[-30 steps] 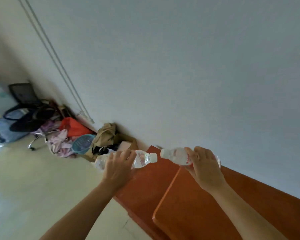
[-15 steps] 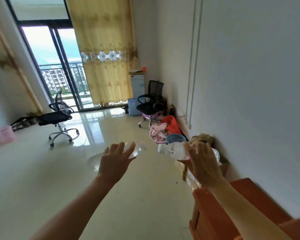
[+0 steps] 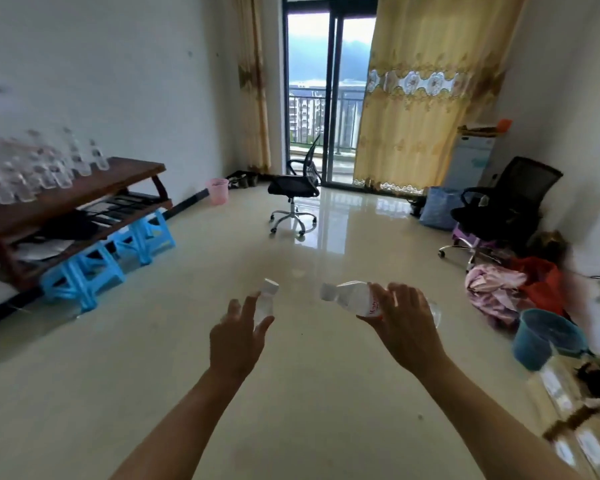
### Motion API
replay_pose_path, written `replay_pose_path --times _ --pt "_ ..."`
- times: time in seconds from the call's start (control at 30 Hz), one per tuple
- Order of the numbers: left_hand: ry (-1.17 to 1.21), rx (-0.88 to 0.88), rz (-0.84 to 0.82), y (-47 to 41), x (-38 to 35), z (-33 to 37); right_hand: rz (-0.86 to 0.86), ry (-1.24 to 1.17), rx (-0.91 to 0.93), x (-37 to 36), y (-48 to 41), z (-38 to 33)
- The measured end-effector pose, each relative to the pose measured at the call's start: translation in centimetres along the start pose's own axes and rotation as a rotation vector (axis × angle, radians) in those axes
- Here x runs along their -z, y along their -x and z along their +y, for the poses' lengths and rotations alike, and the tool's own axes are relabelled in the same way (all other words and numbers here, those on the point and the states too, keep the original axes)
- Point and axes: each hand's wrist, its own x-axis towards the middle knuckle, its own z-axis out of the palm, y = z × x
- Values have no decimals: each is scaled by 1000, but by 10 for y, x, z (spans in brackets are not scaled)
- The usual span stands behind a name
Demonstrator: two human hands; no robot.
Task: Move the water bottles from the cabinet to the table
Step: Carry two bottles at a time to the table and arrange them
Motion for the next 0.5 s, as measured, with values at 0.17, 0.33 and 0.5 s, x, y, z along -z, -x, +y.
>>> replay_pose_path --times 0.17,0.33,0.5 --pt "-196 -8 -37 -52 0 -87 11 -123 116 -78 -88 -65" --pt "-515 -49 -91 -139 -15 -188 42 -223 228 -192 -211 -128" --pt "-715 -192 -142 -233 -4 -277 52 -333 354 -280 -343 -192"
